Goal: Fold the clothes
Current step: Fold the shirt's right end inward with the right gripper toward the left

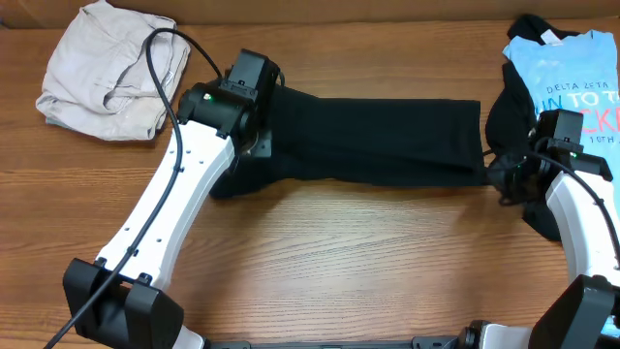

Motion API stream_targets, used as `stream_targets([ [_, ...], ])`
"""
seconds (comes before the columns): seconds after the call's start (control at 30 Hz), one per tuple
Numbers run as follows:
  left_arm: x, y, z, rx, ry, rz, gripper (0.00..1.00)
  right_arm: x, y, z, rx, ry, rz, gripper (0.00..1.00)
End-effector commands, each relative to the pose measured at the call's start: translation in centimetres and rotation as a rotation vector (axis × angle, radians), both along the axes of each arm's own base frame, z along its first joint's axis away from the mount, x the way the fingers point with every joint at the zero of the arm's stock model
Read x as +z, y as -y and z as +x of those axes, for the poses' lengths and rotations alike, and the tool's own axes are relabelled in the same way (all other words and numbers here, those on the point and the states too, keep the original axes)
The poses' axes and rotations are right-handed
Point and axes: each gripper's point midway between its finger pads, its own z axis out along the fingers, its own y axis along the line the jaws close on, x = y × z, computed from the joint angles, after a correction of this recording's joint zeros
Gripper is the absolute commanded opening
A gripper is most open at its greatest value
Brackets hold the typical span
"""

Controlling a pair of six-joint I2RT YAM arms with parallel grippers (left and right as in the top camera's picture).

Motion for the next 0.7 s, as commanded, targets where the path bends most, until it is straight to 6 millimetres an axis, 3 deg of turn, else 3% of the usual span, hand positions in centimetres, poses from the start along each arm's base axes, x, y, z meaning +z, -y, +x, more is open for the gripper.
stream_targets([
  [0.0, 0.0, -1.3, 2.2, 0.015, 0.052, 0.045, 0.04, 1.5, -0.1, 1.9, 0.06, 0.092, -0.01, 0.04],
  [0.23, -3.6, -1.4, 7.4, 0.01, 0.107, 0.05, 0.04, 2.3, -0.3, 5.3, 0.112, 0.213, -0.053, 0.04],
  [0.33, -5.0, -1.1, 9.3, 0.011, 0.136, 0.051, 0.04, 1.5, -0.9, 6.7, 0.138, 0.232, -0.058, 0.05],
  [0.47, -6.0, -0.4, 12.4, 0.012, 0.221, 0.031, 0.07, -0.6, -1.9, 8.5, 0.174, 0.236, -0.057, 0.15],
  [0.6, -6.1, 0.4, 15.0, 0.016, 0.314, 0.002, 0.25, -2.9, -2.1, 9.8, 0.185, 0.229, -0.054, 0.34],
  [0.67, -6.0, 0.8, 16.1, 0.018, 0.359, -0.012, 0.5, -3.7, -2.0, 10.2, 0.184, 0.227, -0.054, 0.41],
])
